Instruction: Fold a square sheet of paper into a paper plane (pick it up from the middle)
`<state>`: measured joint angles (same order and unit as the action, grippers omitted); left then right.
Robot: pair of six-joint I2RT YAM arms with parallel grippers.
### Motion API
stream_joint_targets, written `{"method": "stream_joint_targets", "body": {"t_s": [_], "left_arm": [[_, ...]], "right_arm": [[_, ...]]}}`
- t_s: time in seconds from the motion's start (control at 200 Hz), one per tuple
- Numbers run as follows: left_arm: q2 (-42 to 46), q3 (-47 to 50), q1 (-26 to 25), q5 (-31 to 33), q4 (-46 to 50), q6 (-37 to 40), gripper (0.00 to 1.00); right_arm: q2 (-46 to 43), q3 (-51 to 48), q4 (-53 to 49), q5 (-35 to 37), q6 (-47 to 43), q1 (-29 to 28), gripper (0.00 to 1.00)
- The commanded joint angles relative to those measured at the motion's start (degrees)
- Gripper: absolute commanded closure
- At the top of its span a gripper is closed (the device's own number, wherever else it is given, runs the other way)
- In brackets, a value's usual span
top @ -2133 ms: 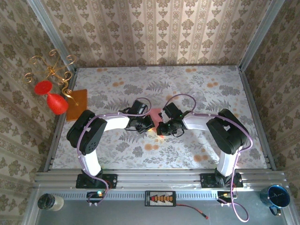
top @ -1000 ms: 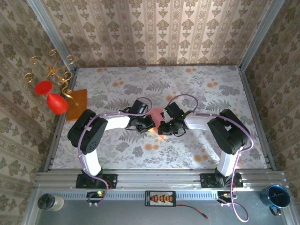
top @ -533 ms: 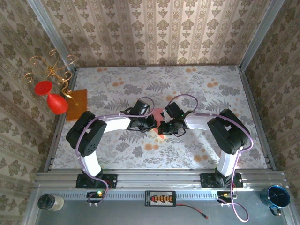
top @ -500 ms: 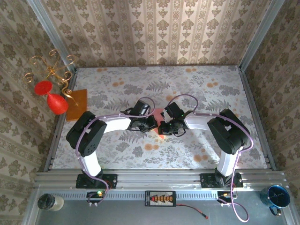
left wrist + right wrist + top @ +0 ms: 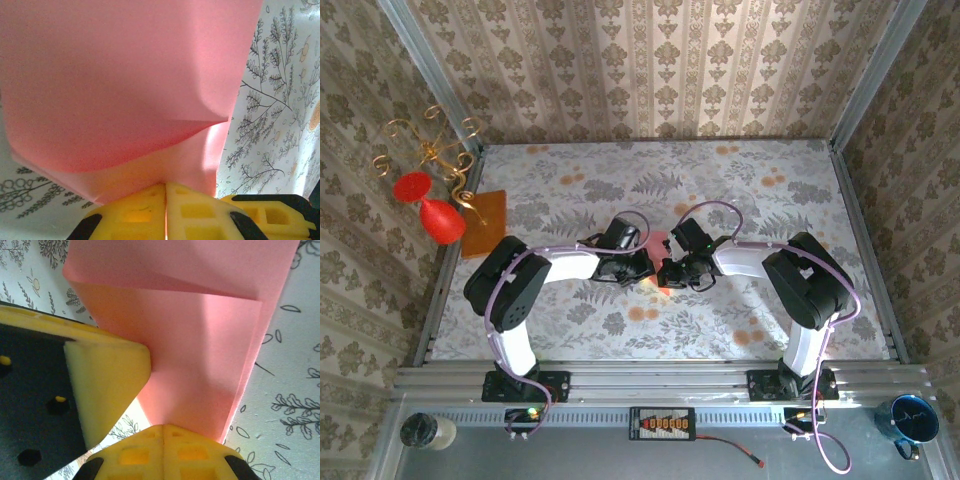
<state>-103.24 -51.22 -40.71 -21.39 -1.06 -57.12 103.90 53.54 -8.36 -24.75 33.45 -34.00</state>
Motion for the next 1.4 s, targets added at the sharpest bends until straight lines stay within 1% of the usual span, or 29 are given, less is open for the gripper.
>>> {"method": "stream_joint_targets", "body": {"t_s": [0.0,0.16,0.305,0.445,0.535,0.56,0.635,0.755,0.855,0.87,0.92,0.98,1.05,1.1,1.165,1.28,1.395], "left_arm": [[-0.30,1.67,1.92,2.74,1.03,1.51,0.92],[-0.01,1.99,5.39,3.45,1.15,3.23,0.92],[-0.47,1.09,10.14,1.80,2.22,5.75,0.92],[0.12,1.04,13.64,1.34,3.69,7.64,0.92],[0.91,1.04,14.25,1.35,4.34,8.68,0.92],[1.33,0.93,16.05,1.30,4.57,8.90,0.92],[3.54,0.58,16.69,1.24,5.09,9.27,0.92],[8.05,0.00,16.13,1.00,5.79,9.49,0.91],[10.32,0.22,15.00,0.67,5.66,9.07,0.90],[10.46,0.25,13.44,0.57,5.59,8.97,0.90],[10.60,0.57,11.95,-0.04,4.94,8.45,0.91],[9.74,1.22,10.63,-1.89,2.63,7.74,0.91],[7.82,1.83,9.89,-6.11,-0.84,6.67,0.91],[6.76,1.90,9.29,-7.20,-1.93,6.39,0.91],[5.50,1.04,8.36,-7.36,-1.67,7.05,0.91],[2.97,-1.43,7.11,-6.16,1.76,8.51,0.91],[0.01,-3.13,6.87,-4.74,3.71,8.42,0.92]], "right_arm": [[2.35,-2.55,-7.78,6.32,0.48,0.13,0.95],[2.19,-5.90,-8.38,9.30,1.00,0.14,0.95],[2.49,-7.63,-8.32,10.15,1.13,0.16,0.96],[2.30,-7.58,-8.26,10.43,0.93,0.15,0.96],[2.29,-6.86,-7.97,10.04,0.51,0.15,0.95],[2.36,-6.50,-7.78,9.85,0.22,0.16,0.96],[2.39,-5.03,-7.72,8.73,-1.16,0.16,0.95],[1.64,-2.15,-7.08,6.97,-4.87,0.16,0.95],[1.52,0.83,-5.96,5.18,-9.81,0.25,0.95],[1.60,1.05,-5.90,5.09,-10.27,0.29,0.95],[2.00,2.52,-5.88,3.88,-12.74,0.29,0.94],[2.60,3.68,-5.87,3.16,-14.55,0.38,0.94],[2.87,4.44,-5.83,2.42,-15.25,0.64,0.94],[2.88,4.65,-5.64,1.66,-15.19,0.85,0.94],[2.73,4.48,-5.11,0.73,-14.62,1.03,0.94],[2.42,3.71,-3.84,-0.61,-13.22,1.21,0.94],[1.97,3.07,-3.02,-1.40,-12.12,1.35,0.94]]}}
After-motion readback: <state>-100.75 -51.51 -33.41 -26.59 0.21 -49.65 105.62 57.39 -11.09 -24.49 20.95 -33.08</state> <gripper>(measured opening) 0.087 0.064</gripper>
